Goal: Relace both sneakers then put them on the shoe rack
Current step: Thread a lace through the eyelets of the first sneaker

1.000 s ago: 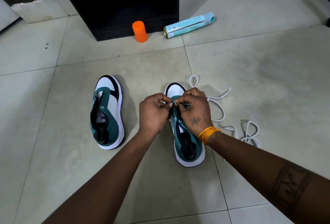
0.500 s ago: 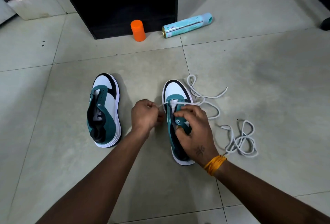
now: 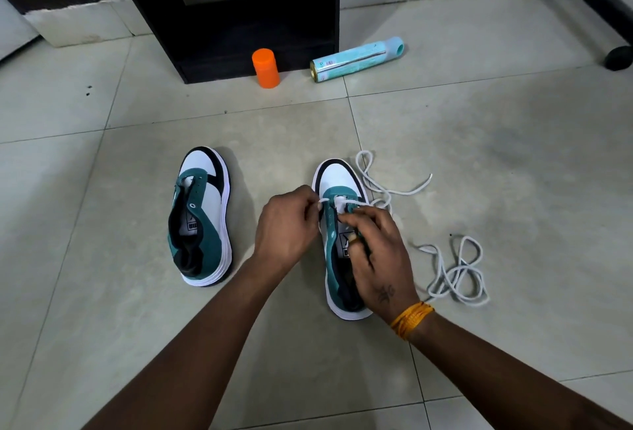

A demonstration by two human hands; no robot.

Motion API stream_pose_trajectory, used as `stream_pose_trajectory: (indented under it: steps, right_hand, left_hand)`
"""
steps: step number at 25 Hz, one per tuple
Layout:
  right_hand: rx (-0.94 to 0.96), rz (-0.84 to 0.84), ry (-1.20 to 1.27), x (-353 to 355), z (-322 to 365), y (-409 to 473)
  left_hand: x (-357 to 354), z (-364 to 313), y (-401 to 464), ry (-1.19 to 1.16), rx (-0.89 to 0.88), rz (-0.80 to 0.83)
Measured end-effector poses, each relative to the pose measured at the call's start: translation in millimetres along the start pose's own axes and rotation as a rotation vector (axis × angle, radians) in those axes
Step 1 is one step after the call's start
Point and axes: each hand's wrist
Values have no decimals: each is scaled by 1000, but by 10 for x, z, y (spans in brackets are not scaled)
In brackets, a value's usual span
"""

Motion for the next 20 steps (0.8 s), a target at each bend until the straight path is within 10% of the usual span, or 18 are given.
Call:
stream_pose_trajectory:
  steps: [6, 15, 20]
  right_hand:
    - [-36, -1, 19, 19, -26, -6]
    - [-38, 4, 25, 8, -35, -15]
    - [-50, 0, 12, 0, -34, -13]
  left_hand:
    - [192, 265, -31, 524, 302, 392]
    - [28, 76, -75, 33, -46, -76]
    - [-7, 34, 28, 207, -142, 50]
Point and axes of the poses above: each hand's wrist, its own y-axis towards the middle knuckle, its own x-axis out of the back of the hand, z = x × y, and after that the axes turned 4 degrees about z, right-handed
